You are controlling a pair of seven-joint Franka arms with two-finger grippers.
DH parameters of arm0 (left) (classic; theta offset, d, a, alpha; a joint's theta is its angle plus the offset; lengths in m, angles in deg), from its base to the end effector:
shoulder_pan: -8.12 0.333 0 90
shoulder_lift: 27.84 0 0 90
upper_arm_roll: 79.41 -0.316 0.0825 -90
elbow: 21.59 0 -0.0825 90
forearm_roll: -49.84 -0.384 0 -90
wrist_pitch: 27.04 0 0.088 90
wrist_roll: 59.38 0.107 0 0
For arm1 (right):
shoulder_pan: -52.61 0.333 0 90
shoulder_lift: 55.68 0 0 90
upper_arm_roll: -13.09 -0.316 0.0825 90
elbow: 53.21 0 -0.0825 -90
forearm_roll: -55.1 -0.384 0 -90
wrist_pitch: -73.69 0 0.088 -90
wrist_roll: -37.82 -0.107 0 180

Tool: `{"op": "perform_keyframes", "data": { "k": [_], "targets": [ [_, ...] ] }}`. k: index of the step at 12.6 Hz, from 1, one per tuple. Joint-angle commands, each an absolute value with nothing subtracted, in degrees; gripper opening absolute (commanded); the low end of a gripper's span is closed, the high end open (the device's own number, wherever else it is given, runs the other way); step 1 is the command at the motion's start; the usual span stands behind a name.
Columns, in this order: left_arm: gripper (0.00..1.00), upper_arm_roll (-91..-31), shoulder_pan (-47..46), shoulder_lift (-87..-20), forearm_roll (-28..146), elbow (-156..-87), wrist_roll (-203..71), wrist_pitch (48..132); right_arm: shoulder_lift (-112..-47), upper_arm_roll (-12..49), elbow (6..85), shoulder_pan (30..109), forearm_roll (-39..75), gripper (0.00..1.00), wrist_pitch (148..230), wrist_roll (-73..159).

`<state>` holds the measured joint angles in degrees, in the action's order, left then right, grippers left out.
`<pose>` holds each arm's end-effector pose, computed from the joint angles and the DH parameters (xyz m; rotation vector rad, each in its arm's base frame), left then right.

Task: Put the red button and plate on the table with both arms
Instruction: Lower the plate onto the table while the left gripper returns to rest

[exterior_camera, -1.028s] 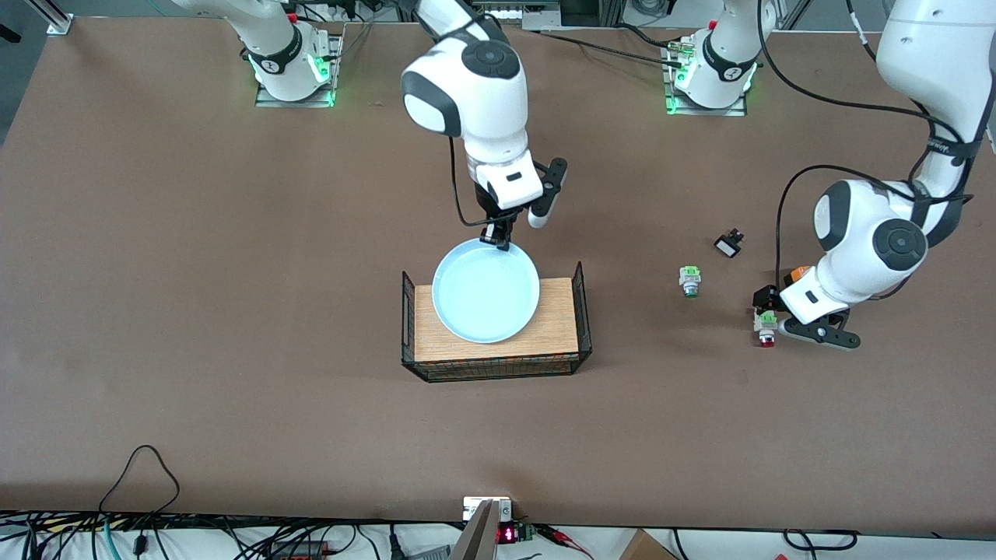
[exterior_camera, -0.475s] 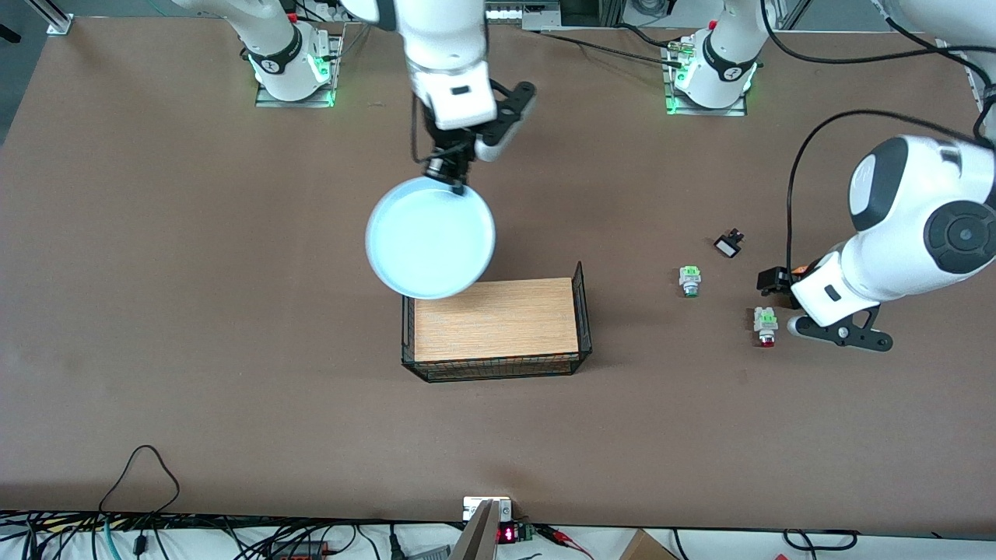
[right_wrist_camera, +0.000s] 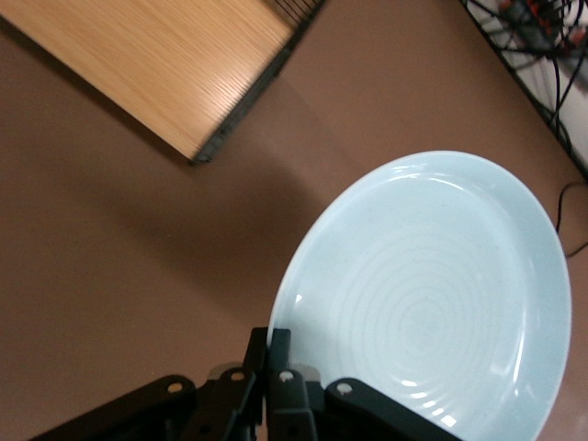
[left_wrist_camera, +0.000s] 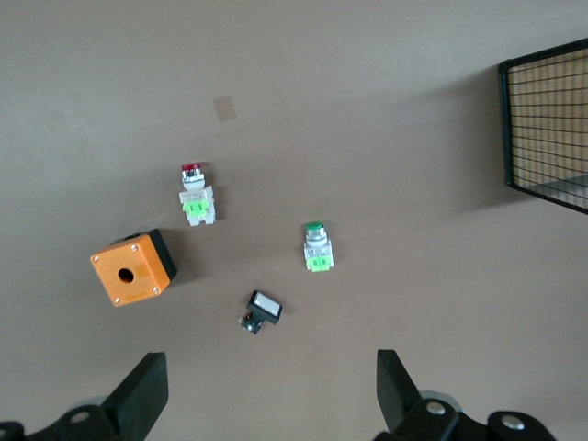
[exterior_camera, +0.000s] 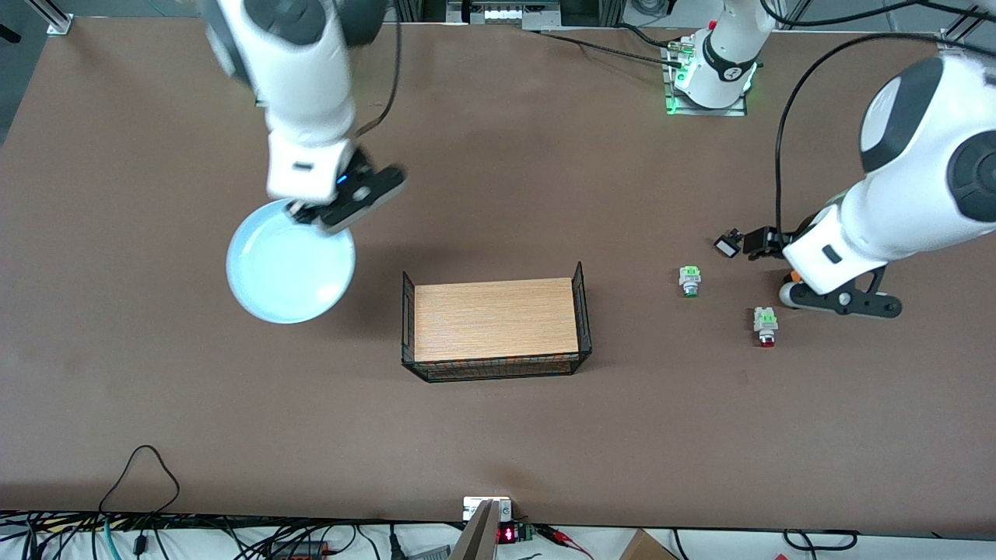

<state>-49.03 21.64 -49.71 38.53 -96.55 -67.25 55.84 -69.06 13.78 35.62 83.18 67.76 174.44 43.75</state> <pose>0.6302 -0.1055 0.5319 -3.0736 0.2126 0.2908 0.5572 0.2985 0.5137 2.7595 0.9598 0.0303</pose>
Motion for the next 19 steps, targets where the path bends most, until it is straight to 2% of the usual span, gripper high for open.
{"op": "perform_keyframes", "data": {
  "k": [1,3,4,5,6,8,10,12,14,16,17,19],
  "targets": [
    [1.0,-48.21,22.53,-50.17,38.85,-93.31,-67.64,51.27,-71.84,13.01,37.57,78.29,68.11,0.0,174.23,34.43],
    [1.0,-50.56,21.93,-47.03,40.5,-94.0,-66.07,52.05,-74.12,13.01,40.47,76.78,69.24,0.0,175.02,26.16],
    [1.0,-54.24,20.96,-45.61,44.52,-94.62,-65.19,52.14,-75.01,13.01,42.13,77.04,71.6,0.0,175.81,22.65],
    [1.0,-61.06,18.08,-43.34,48.56,-96.8,-62.92,52.49,-75.89,13.01,44.5,77.39,74.06,0.0,177.64,18.17],
    [1.0,-67.74,13.27,-39.92,50.17,-101.35,-58.89,55.02,-76.42,12.92,47.74,77.83,77.39,0.0,180.27,13.43],
    [1.0,-74.72,7.79,-32.63,50.54,-112.23,-54.82,62.48,-77.39,12.92,53.81,78.45,82.85,0.0,185.63,8.75],
    [1.0,-77.81,5.32,-24.89,50.36,-124.45,-54.72,72.31,-79.57,13.0,57.0,78.1,85.41,0.0,190.48,2.87],
    [1.0,-80.81,2.07,-23.45,49.75,-126.53,-54.89,74.12,-80.82,12.92,58.23,77.66,85.51,0.0,192.85,-1.02],
    [1.0,-80.38,2.49,-23.62,49.31,-125.75,-55.51,70.72,-80.99,12.92,60.6,76.17,85.51,0.03,197.15,-3.65],
    [1.0,-80.29,2.41,-25.11,49.22,-122.59,-55.25,68.41,-81.34,12.92,62.45,74.76,85.51,0.18,200.94,-5.16],
    [1.0,-80.2,2.32,-25.55,49.22,-121.97,-55.16,68.49,-81.35,12.92,62.98,74.06,85.51,0.3,201.91,-5.25],
    [1.0,-80.02,2.23,-25.65,49.31,-121.79,-55.16,68.49,-81.26,12.92,62.81,73.7,85.25,0.7,201.83,-5.34]
  ]
}}
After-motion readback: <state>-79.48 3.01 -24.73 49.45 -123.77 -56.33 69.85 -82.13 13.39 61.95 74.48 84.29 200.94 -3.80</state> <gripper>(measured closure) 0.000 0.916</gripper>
